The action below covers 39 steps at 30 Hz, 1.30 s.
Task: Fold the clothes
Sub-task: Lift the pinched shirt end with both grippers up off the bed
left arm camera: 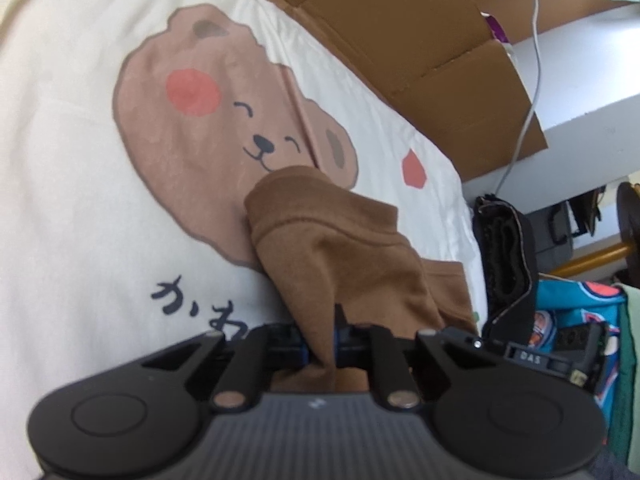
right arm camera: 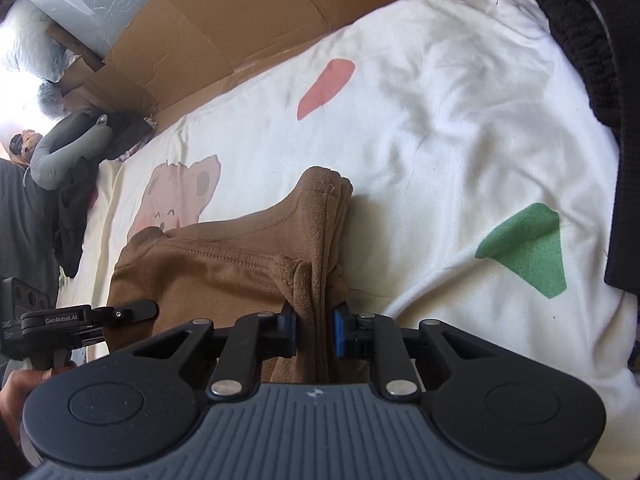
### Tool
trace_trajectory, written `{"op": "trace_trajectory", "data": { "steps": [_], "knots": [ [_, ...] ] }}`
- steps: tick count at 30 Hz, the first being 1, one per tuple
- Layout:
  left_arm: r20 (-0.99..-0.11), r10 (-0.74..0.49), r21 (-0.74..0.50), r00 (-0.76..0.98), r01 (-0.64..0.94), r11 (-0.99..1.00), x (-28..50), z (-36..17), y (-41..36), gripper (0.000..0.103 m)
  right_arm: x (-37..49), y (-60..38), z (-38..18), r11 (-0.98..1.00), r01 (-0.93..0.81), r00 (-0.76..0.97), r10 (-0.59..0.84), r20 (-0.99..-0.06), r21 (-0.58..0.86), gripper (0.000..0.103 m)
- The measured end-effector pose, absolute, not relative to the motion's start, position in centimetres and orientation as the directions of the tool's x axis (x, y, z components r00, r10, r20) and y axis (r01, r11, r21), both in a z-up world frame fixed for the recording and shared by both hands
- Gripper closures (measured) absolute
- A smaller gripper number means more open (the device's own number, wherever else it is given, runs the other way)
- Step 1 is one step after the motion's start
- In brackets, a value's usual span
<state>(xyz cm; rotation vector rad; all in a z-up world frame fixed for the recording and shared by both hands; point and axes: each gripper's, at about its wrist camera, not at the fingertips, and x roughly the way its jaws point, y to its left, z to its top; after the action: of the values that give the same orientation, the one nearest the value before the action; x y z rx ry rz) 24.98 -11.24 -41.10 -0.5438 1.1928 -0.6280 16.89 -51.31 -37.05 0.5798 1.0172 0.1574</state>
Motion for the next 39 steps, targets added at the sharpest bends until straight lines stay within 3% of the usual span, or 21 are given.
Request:
{"op": "trace_trajectory", "data": {
  "steps": [14,24,39],
  "knots": [
    [-0.757,-0.569,-0.528,0.320,0.214,0.822,22.8,-34.4,-12.8,0.094,15.6,-47.9,-30.5,0.899,0.137,0.555,0.278,-0.784,0.416,0.088],
    [-0.773,-0.534,-0.476,0.343,0.243,0.845,19.5,-26.7,-13.3,0.095,11.7,-46.6,-22.2,0.907,0.090,0.565,0.294,-0.771,0.411,0.089],
    [-0.641,-0.609,-0.490,0.466,0.363,0.793,15.8,-12.6,-13.4,0.095,6.4,-46.4,-6.0,0.942,0.016,0.701,0.228,-0.676,0.334,0.089]
  ]
}}
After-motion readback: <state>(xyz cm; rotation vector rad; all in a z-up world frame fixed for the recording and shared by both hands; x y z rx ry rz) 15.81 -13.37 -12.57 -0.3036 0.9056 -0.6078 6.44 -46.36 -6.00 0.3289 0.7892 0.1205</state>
